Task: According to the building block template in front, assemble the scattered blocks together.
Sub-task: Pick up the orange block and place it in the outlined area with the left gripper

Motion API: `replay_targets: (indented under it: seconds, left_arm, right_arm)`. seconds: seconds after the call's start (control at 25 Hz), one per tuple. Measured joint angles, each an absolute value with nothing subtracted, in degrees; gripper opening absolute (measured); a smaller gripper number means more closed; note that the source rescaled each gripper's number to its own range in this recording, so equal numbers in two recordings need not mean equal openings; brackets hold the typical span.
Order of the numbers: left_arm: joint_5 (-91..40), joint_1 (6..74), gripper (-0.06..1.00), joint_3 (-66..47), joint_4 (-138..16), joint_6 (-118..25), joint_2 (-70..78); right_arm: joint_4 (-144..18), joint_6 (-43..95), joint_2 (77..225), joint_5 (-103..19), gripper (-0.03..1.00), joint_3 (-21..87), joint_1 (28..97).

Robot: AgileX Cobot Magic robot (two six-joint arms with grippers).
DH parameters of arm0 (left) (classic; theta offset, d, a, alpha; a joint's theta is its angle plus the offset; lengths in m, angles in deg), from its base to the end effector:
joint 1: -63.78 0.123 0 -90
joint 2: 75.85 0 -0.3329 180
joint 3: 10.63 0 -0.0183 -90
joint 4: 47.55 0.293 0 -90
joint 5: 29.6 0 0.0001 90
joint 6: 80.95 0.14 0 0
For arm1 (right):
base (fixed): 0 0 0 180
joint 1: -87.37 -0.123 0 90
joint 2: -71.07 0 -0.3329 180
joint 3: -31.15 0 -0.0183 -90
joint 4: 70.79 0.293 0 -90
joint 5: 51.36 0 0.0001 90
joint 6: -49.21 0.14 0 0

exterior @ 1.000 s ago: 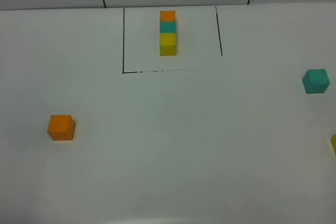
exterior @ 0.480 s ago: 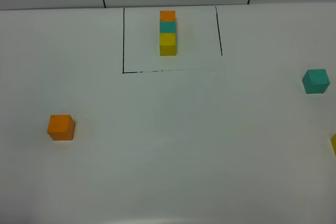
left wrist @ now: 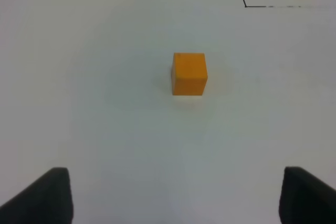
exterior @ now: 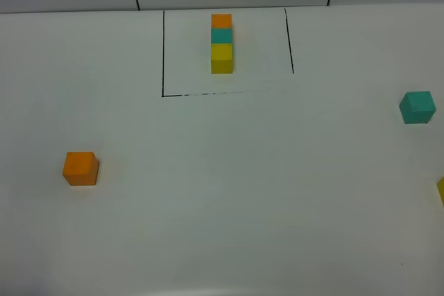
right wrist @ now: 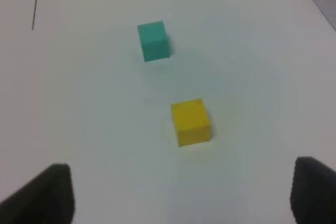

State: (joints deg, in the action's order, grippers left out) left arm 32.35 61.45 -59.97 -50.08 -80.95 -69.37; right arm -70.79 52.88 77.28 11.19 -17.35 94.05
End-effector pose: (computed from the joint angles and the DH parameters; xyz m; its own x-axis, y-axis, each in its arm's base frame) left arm 0.0249 -0.0065 0.2751 -0.4666 -0.0018 -0.8844 0.0654 0.9972 -0.0365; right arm 0.0219 -0.0026 0.2790 -0.4465 0.1167 -0.8871 0.1452 0.9878 0.0569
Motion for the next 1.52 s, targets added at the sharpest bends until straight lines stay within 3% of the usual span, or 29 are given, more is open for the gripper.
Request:
replay_targets:
  seconds: [0.8,1.52]
  left_arm:
    - [31.3,61.5,0.77,-59.4,-49.8,-80.6,-64.7]
    - [19.2,61.5,0.77,-48.9,-52.4,-80.6,-15.5]
  right_arm:
    - [-70.8,52.9,77.3,11.2,0.7,-17.4,94.0]
    - [-70.8,52.9,77.3,11.2,0.7,-17.4,94.0]
